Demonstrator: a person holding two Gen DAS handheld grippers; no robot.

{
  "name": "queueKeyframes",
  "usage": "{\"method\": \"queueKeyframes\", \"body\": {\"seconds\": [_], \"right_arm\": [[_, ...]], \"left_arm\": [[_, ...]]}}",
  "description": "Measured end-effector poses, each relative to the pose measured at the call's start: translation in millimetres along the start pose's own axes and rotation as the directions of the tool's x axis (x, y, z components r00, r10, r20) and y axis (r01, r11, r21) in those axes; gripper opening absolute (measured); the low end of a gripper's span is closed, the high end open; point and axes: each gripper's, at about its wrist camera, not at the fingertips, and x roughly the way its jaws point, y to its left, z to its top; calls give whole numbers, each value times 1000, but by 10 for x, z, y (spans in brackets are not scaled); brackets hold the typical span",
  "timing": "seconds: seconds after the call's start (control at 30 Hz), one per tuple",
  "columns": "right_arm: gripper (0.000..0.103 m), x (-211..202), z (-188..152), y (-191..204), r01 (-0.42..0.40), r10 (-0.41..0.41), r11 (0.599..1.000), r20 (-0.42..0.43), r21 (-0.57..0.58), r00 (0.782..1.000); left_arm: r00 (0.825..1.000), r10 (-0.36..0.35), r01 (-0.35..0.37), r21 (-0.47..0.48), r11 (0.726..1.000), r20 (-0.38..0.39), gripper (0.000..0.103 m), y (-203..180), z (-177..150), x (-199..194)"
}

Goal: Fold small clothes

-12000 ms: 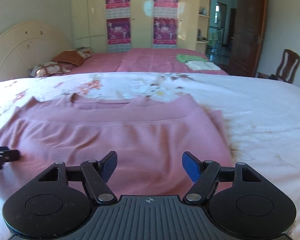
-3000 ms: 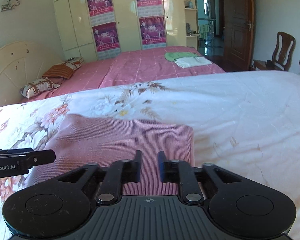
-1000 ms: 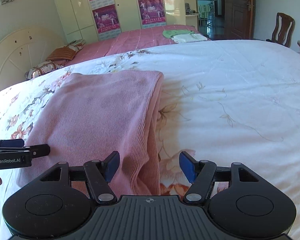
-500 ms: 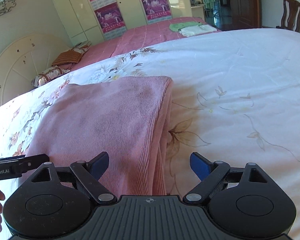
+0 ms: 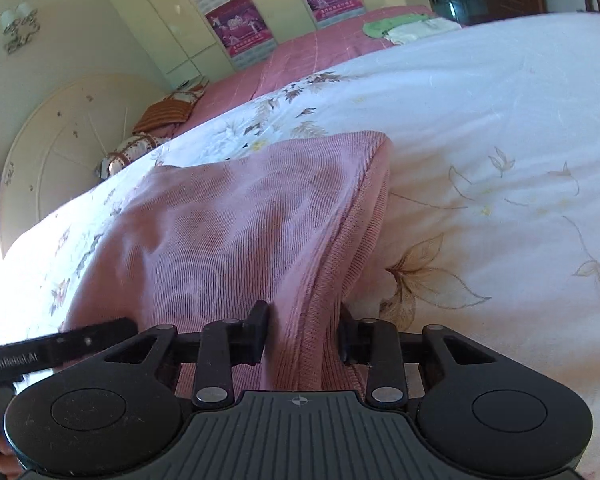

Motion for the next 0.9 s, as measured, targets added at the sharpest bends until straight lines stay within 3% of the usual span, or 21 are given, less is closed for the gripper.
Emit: {"method": "queueKeyframes", "body": {"seconds": [0.2,0.5,0.7,0.9], "right_arm": [[22,-213,-51,189,-11,12,1000,53,-12,999],[20,-579,-72,662,-106,108,994,119,-23,987],[20,-604,-221,1341,-155,161,986,117,-62,980],[20,-337,-448,2244,-190,198,979,110,-80,974]], "left_arm": [[998,48,-52,87,995,46,30,-180,-23,-152],[992,-6,-13,156,988,125,28,-270,12,-651],[988,10,-32,139,990,156,28,163,-12,-1099],[983,38,-61,125,990,179,28,955,-37,-1591]]}}
